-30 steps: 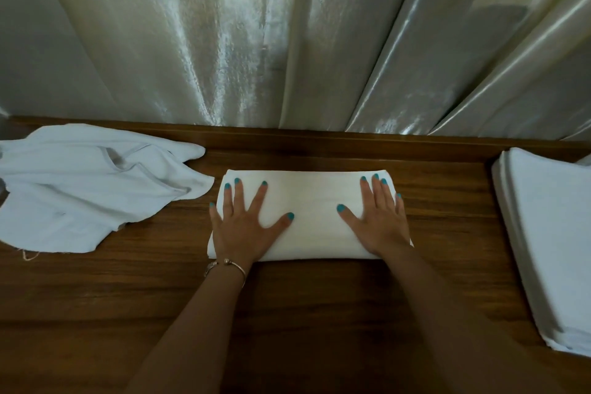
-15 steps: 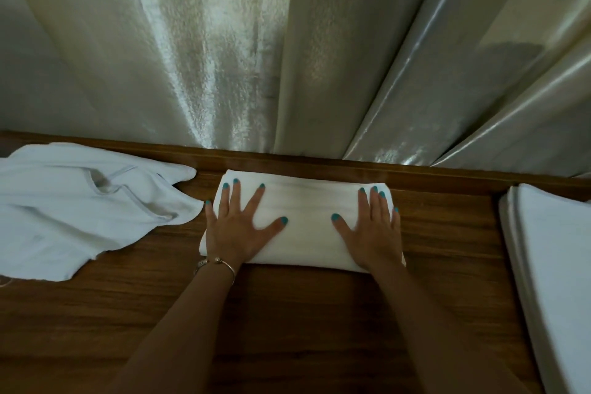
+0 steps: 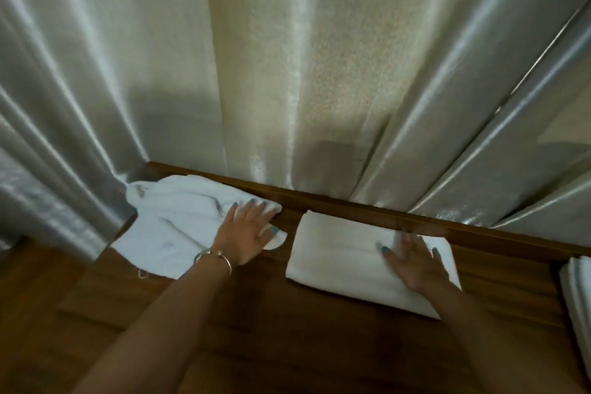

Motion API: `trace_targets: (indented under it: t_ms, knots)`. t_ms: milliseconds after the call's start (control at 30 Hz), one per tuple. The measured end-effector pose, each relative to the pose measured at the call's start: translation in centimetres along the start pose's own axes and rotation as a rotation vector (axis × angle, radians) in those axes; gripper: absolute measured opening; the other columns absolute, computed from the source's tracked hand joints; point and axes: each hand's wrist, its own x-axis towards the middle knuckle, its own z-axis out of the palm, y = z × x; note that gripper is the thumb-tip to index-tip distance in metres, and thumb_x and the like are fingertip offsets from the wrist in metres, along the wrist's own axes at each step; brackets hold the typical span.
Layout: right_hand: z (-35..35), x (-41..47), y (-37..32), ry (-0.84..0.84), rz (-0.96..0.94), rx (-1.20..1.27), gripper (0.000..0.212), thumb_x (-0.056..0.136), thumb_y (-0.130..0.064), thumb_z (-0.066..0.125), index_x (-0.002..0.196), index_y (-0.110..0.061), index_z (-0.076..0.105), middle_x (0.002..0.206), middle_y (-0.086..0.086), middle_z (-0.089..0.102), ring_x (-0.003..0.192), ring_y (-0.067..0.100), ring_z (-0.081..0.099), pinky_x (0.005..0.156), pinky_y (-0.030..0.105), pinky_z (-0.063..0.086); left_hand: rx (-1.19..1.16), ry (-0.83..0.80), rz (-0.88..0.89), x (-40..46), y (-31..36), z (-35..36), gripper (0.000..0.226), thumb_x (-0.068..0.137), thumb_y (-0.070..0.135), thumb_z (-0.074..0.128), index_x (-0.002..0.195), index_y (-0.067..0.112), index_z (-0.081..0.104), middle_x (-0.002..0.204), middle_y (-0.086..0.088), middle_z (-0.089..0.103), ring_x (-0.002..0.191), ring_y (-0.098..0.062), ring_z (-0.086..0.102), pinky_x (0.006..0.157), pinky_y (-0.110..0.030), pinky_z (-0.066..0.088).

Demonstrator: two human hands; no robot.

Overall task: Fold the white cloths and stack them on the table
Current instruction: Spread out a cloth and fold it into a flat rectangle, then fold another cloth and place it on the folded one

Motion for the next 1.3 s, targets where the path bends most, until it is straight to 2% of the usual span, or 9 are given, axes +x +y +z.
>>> trace_targets:
  t_ms: [233, 433, 567, 667, 767, 1000, 1100, 1200, 1300]
  knots:
    - [1.0, -2.5, -19.2, -0.074, -0.266, 0.185, 0.072, 0.097, -0.047, 0.042, 0.154, -0.016, 0.011, 0.162, 0.002, -0.004, 0.149, 0.017, -0.001, 0.119, 0.035, 0.013, -0.248, 0.047, -0.301, 0.9, -12.1, -2.2, 0.057, 0.092, 0.018, 0.04, 0.146, 0.004, 0.026, 0.152, -0.017, 0.027, 0.143, -0.029, 0.019, 0.115, -0.041, 0.016]
    - [1.4, -3.0, -30.7, -0.131, -0.286, 0.227, 0.07, 0.092, -0.043, 0.054, 0.151, -0.018, 0.025, 0.162, 0.004, 0.005, 0.147, 0.024, 0.013, 0.115, 0.032, 0.023, -0.155, 0.055, 0.039, 0.1, -18.4, -2.6, 0.037, 0.079, 0.029, 0.071, 0.113, 0.017, 0.068, 0.141, -0.011, 0.048, 0.13, -0.027, 0.042, 0.111, -0.033, 0.023]
    - [1.3, -4.0, -35.1, -0.141, -0.309, 0.645, 0.064, 0.084, -0.032, 0.071, 0.14, -0.015, 0.045, 0.144, 0.0, 0.043, 0.128, 0.016, 0.044, 0.098, 0.023, 0.036, -0.209, 0.182, 0.109, -0.5, -19.7, -3.8, 0.019, 0.082, 0.026, 0.068, 0.095, 0.012, 0.071, 0.105, -0.01, 0.066, 0.102, -0.028, 0.059, 0.092, -0.034, 0.043]
    - [0.3, -5.0, -37.1, -0.023, -0.379, 0.724, 0.04, 0.075, -0.036, 0.079, 0.106, -0.015, 0.067, 0.112, -0.001, 0.063, 0.1, 0.012, 0.056, 0.083, 0.026, 0.043, -0.343, 0.248, 0.088, -1.0, -19.3, -6.5, 0.015, 0.088, 0.031, 0.059, 0.096, 0.02, 0.066, 0.094, 0.002, 0.068, 0.086, -0.019, 0.062, 0.078, -0.034, 0.051]
    - [-2.6, -6.1, -37.7, 0.139, -0.439, 0.816, 0.031, 0.077, -0.031, 0.079, 0.068, -0.01, 0.057, 0.069, 0.008, 0.053, 0.068, 0.015, 0.047, 0.061, 0.029, 0.035, -0.652, 0.192, 0.145, -1.3, -18.9, -10.7, 0.009, 0.081, 0.026, 0.068, 0.081, 0.018, 0.065, 0.076, 0.007, 0.064, 0.068, -0.006, 0.057, 0.065, -0.027, 0.047]
    - [-14.0, -12.8, -35.8, 0.07, -0.653, 0.868, 0.015, 0.084, -0.009, 0.071, 0.085, -0.023, 0.071, 0.082, -0.006, 0.07, 0.076, 0.005, 0.064, 0.071, 0.022, 0.052, -1.697, -0.479, 0.174, -1.7, -14.8, -18.9, 0.034, 0.056, 0.021, 0.066, 0.086, 0.01, 0.056, 0.081, -0.009, 0.049, 0.071, -0.021, 0.048, 0.063, -0.029, 0.039]
    - [-17.4, -15.1, -34.6, 0.135, -0.694, 0.774, 0.017, 0.086, -0.005, 0.067, 0.093, -0.02, 0.072, 0.092, -0.009, 0.065, 0.085, 0.003, 0.061, 0.081, 0.019, 0.047, -1.779, -0.465, 0.311, -2.1, -12.8, -22.0, 0.025, 0.062, 0.017, 0.051, 0.084, 0.011, 0.063, 0.082, -0.012, 0.047, 0.06, -0.024, 0.038, 0.046, -0.025, 0.033]
    - [-19.6, -16.9, -32.6, 0.184, -0.665, 0.701, 0.017, 0.089, -0.008, 0.065, 0.103, -0.012, 0.073, 0.093, -0.011, 0.063, 0.089, 0.005, 0.059, 0.084, 0.02, 0.045, -1.666, -0.393, 0.414, -2.0, -11.6, -24.0, 0.034, 0.056, 0.015, 0.049, 0.086, 0.008, 0.065, 0.072, -0.013, 0.051, 0.053, -0.019, 0.038, 0.049, -0.028, 0.02]
    - [-21.1, -18.9, -30.1, 0.204, -0.632, 0.709, 0.016, 0.089, -0.01, 0.064, 0.092, -0.022, 0.074, 0.081, -0.017, 0.068, 0.079, 0.0, 0.062, 0.073, 0.018, 0.046, -1.464, -0.33, 0.456, -2.6, -9.8, -25.5, 0.025, 0.049, 0.017, 0.059, 0.071, 0.008, 0.066, 0.061, -0.007, 0.05, 0.049, -0.012, 0.043, 0.047, -0.022, 0.03]
